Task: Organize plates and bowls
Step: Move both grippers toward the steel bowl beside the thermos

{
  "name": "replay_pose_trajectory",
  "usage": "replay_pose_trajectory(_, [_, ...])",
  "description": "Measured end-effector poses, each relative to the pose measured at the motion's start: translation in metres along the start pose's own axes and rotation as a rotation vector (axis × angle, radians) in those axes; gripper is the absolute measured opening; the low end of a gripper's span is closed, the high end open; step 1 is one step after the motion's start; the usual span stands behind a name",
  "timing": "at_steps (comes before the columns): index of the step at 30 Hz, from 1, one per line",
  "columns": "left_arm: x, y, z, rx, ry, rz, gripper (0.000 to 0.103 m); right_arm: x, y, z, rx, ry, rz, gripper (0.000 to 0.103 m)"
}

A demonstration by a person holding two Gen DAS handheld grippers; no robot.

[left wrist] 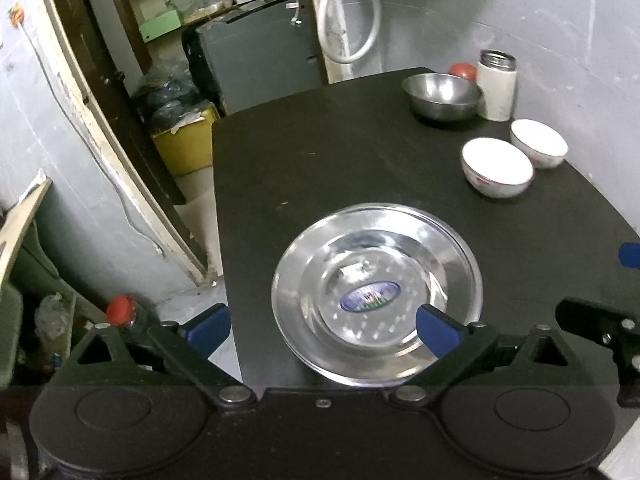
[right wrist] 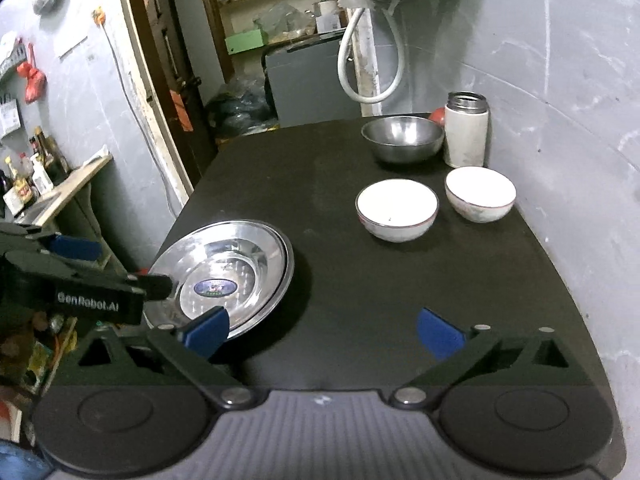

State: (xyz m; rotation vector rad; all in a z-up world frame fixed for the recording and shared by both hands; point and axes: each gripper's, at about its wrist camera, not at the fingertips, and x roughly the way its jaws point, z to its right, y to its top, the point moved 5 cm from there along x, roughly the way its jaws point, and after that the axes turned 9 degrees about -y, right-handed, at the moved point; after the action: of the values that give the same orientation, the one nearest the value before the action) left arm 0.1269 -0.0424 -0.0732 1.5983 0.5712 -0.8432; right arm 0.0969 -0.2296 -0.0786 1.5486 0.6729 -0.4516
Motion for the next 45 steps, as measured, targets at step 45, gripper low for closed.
replay_pose_trajectory(45, [0.057,0.037,-0.061,-0.085,-0.022,-0.043,0.102,0.039,0.020,0.002,0.125,-0.156,-0.025,0.103])
